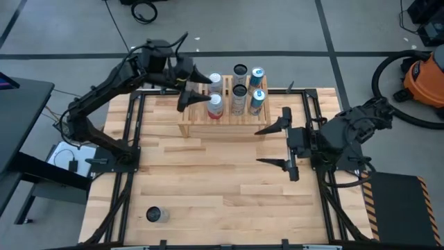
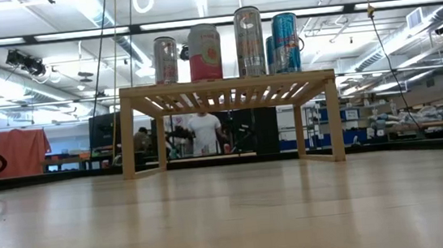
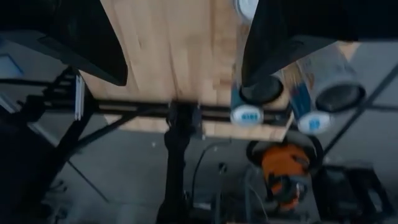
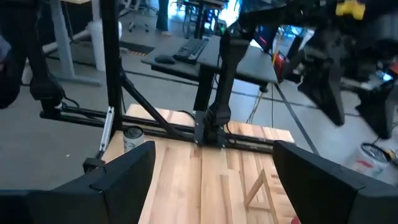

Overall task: Place canned beverage on shelf
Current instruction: Put the white and pink soda can on the shelf aligned with the other white and pink soda can

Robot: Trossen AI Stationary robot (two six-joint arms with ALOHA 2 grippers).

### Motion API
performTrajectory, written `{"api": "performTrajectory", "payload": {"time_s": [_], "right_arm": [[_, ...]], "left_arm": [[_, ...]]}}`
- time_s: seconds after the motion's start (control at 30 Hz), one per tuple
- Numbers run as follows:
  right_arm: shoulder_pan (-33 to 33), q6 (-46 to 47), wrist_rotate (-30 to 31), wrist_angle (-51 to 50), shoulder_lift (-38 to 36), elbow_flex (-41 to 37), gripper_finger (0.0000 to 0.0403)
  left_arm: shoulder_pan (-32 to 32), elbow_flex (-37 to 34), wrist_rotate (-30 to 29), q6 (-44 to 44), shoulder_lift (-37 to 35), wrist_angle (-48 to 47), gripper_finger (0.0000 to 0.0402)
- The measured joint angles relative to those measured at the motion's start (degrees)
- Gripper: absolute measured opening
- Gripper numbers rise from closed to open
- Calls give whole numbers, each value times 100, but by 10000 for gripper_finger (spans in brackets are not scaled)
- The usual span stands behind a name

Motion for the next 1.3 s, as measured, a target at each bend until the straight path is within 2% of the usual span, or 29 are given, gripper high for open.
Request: {"api": "performTrajectory", "payload": {"time_s": [0.2,0.47,0.67,0.77,0.97,1.3], "right_arm": [[-142,-167,-57,49,101,0,334],[-293,303,-105,6,669,0,334],[-332,314,-485,133,1234,0,334],[-330,204,-512,392,1519,0,334],[-336,-262,-542,1243,2102,0,334],[-706,-307,-1488,2609,2892,0,334]], "left_arm": [[-331,-3,-42,-68,-84,-419,316],[-1217,-2,-832,-650,-611,-558,316],[-1826,0,-934,-1060,-1124,-617,316],[-2054,0,-1159,-1119,-1350,-861,316],[-2420,0,-1983,-1337,-1651,-1317,316],[-3214,0,-2134,-1384,-1683,-1381,316]]}}
